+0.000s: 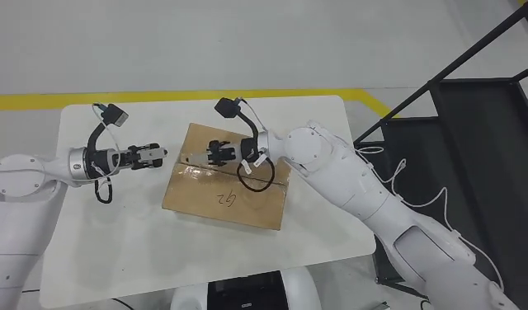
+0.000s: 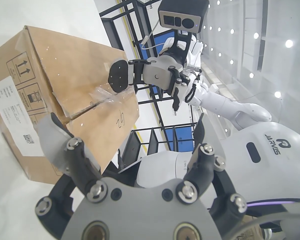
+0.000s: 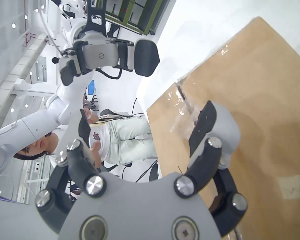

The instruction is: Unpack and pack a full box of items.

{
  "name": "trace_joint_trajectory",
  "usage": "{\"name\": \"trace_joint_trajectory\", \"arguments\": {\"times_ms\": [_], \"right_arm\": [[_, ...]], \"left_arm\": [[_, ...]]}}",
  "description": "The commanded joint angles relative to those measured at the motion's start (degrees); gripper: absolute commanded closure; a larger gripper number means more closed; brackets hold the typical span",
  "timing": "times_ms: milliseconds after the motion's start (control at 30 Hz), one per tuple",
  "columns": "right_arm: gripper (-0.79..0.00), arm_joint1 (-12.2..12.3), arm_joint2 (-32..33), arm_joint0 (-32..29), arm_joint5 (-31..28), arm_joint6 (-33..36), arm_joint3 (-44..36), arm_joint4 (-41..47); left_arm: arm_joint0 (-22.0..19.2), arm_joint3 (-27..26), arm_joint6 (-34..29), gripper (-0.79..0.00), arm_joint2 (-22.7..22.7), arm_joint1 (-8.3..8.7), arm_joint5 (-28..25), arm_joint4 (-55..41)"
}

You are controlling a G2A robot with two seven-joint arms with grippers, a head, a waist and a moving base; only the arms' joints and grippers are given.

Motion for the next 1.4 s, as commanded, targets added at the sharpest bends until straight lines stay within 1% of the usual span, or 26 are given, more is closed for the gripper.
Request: {"name": "trace_joint_trajectory", "arguments": {"times_ms": [0, 67, 200, 367, 467, 567, 667, 800, 900, 967, 1067, 1200, 1367], "right_arm": [[-0.785, 0.62, 1.28, -1.77, 0.81, 0.65, -1.77, -0.67], [-0.785, 1.33, 2.99, -3.92, 0.98, 1.67, -3.81, -0.22], [-0.785, 3.05, 7.50, -8.77, 1.13, 5.10, -8.68, 1.17], [-0.785, 5.48, 13.59, -16.05, 2.73, 8.96, -13.69, -0.95], [-0.785, 6.85, 18.00, -21.16, 2.98, 9.71, -15.17, -1.27], [-0.785, 8.14, 22.92, -26.05, 2.71, 10.21, -16.68, -1.28], [-0.785, 9.01, 26.29, -29.95, 2.71, 10.15, -18.23, -1.70], [-0.785, 9.64, 28.64, -33.22, 3.04, 9.19, -19.04, -2.15], [-0.785, 9.96, 29.66, -34.52, 2.85, 9.10, -19.51, -2.32], [-0.785, 10.09, 29.95, -35.01, 2.93, 8.80, -20.25, -2.51], [-0.785, 10.21, 29.94, -35.33, 3.04, 8.42, -20.98, -2.91], [-0.785, 10.31, 29.51, -35.07, 3.14, 8.40, -21.29, -3.24], [-0.785, 10.34, 28.64, -34.10, 3.13, 8.13, -21.33, -3.70]], "left_arm": [[-0.50, -0.19, 0.11, -0.785, 0.97, -0.22, -0.05, -0.05], [-1.54, -0.63, -0.27, -0.785, 2.23, -0.54, -0.16, -0.47], [-4.89, -2.08, -1.91, -0.785, 5.49, -1.39, -0.61, -1.27], [-8.98, -2.99, -3.49, -0.785, 11.72, -3.05, -0.68, -2.35], [-11.80, -1.30, -4.75, -0.785, 16.52, -4.40, -0.77, -2.15], [-14.86, 0.34, -5.12, -0.785, 22.02, -6.25, -1.13, -2.36], [-17.49, 2.16, -4.76, -0.785, 26.52, -8.01, -1.48, -1.73], [-20.51, 5.45, -2.16, -0.785, 31.36, -10.14, -1.66, 2.29], [-22.56, 7.45, -0.51, -0.785, 33.79, -11.21, -0.90, 7.58], [-23.42, 8.20, -0.11, -0.785, 34.43, -11.48, 0.54, 10.28], [-23.79, 9.09, 1.41, -0.785, 32.48, -10.91, 2.48, 12.35], [-22.15, 7.81, 0.05, -0.785, 27.86, -8.92, 4.53, 14.10], [-17.75, 3.50, -3.22, -0.785, 21.44, -6.18, 6.19, 14.26]]}}
